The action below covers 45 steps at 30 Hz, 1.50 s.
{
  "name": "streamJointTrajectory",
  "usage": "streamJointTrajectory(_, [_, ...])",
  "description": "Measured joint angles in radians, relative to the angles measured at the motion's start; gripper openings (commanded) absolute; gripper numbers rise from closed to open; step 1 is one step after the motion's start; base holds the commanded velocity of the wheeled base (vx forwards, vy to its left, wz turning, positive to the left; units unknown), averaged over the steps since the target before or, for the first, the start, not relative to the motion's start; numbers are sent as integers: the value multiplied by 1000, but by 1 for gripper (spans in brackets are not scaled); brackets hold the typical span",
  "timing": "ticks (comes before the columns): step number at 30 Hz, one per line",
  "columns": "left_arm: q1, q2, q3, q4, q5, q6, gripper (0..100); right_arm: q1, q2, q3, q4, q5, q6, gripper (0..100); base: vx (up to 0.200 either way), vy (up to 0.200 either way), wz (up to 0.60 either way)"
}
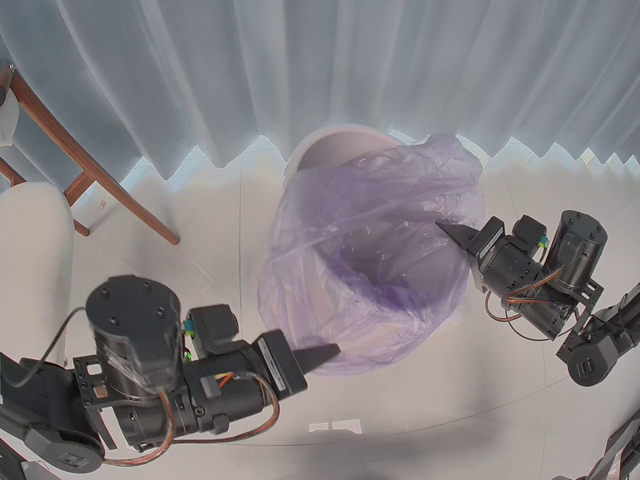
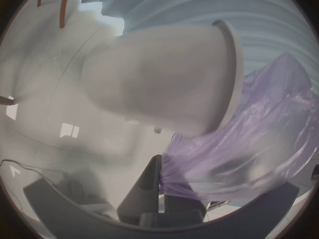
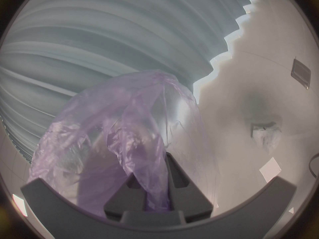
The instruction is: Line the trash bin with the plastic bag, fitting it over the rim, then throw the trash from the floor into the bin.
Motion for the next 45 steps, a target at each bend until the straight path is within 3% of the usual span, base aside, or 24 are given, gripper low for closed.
streamJointTrajectory(6, [69, -1, 6, -165, -4, -6, 0, 0, -60, 19, 82, 33, 6, 0, 0, 0, 0])
streamJointTrajectory(17, [104, -4, 81, -184, -7, -11, 0, -1, -82, 40, 94, 45, -13, 0, 0, 0, 0])
streamJointTrajectory(18, [105, -5, 87, -184, -7, -11, 100, -1, -83, 40, 94, 45, -14, 0, 0, 0, 0])
streamJointTrajectory(27, [114, -11, 145, -184, -2, -18, 100, -2, -84, 59, 96, 48, -58, 0, 0, 0, 0])
streamJointTrajectory(35, [56, -157, 291, -165, -48, -13, 100, -6, -66, 91, 96, 53, -124, 0, 0, 0, 0])
streamJointTrajectory(40, [29, -316, 347, -7, -84, 41, 100, -10, -40, 127, 95, 64, -189, 0, 0, 0, 0])
streamJointTrajectory(45, [22, -406, 296, 171, -102, 101, 100, -9, -14, 174, 95, 82, -246, 0, 0, 0, 0])
